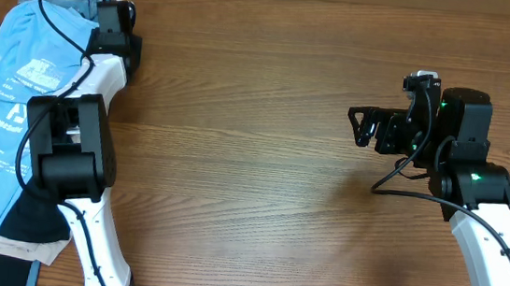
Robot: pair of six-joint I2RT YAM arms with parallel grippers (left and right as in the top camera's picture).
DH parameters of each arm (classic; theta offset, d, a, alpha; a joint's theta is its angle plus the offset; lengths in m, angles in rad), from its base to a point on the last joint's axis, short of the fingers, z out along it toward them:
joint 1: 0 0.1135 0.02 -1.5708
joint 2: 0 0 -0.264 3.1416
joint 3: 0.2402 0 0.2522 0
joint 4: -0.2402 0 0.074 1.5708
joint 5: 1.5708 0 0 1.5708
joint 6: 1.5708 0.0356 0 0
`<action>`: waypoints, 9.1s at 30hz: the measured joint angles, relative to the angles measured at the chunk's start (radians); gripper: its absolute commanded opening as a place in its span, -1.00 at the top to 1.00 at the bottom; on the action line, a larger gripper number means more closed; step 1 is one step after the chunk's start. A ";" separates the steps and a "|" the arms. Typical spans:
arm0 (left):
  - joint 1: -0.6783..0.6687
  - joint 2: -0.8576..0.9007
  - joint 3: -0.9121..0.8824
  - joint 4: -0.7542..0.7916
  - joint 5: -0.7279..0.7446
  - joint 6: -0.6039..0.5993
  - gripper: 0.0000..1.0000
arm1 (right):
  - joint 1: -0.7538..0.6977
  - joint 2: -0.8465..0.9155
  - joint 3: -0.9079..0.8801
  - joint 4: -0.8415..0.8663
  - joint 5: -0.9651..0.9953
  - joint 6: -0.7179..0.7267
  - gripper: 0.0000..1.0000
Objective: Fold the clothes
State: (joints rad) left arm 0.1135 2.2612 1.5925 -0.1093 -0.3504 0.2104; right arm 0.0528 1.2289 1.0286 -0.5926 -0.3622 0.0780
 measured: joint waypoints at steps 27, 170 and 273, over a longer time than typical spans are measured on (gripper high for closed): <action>0.040 0.000 0.000 -0.024 0.010 0.082 -0.60 | 0.000 0.000 0.000 0.009 0.000 0.000 -0.99; -0.720 -0.597 0.772 -0.663 0.257 -0.062 0.92 | 0.097 0.564 0.445 -0.269 -0.680 -0.802 0.88; -0.761 0.082 0.480 -0.650 0.677 -0.705 0.92 | -0.123 0.343 0.686 -0.613 -0.045 -0.124 0.92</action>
State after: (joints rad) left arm -0.6472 2.3436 2.0724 -0.7597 0.3267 -0.4946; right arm -0.0704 1.5719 1.7145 -1.2060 -0.4072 -0.0456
